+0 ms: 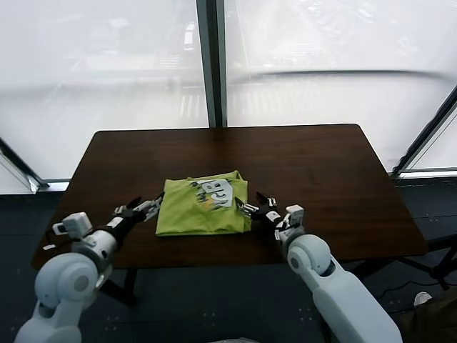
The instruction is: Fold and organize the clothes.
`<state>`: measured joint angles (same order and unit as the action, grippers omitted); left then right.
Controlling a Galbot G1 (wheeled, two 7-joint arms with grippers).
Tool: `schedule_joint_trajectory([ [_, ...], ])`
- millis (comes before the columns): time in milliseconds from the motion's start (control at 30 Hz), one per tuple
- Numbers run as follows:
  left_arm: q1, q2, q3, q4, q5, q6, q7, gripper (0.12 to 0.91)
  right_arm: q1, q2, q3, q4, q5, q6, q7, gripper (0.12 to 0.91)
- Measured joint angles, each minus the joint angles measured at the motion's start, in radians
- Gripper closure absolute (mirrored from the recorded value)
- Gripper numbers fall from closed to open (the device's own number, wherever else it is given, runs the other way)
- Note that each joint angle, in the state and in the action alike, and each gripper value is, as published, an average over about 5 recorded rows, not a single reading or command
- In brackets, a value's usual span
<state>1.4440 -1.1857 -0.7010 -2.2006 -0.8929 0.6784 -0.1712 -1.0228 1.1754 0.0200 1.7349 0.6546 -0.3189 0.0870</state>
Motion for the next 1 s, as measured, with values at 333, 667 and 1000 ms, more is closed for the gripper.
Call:
schedule_joint_trajectory([
  [333,0.021,-0.003,-0.011,-0.009,0.011,-0.003,0.008,0.123,0.016,0.030,-0.023,-0.029,-0.033,-0.012,0.012,0.241],
  [667,0.022,-0.003,-0.009,-0.004,0.014,-0.005,0.010,0.123,0.032,-0.025,0.013,-0.029,-0.029,-0.041,0.007,0.817],
  [1000,0.021,-0.012,-0.005,0.016,0.023,-0.011,0.022,0.123,0.102,-0.178,0.064,-0.084,-0.057,-0.041,-0.006,0.860],
])
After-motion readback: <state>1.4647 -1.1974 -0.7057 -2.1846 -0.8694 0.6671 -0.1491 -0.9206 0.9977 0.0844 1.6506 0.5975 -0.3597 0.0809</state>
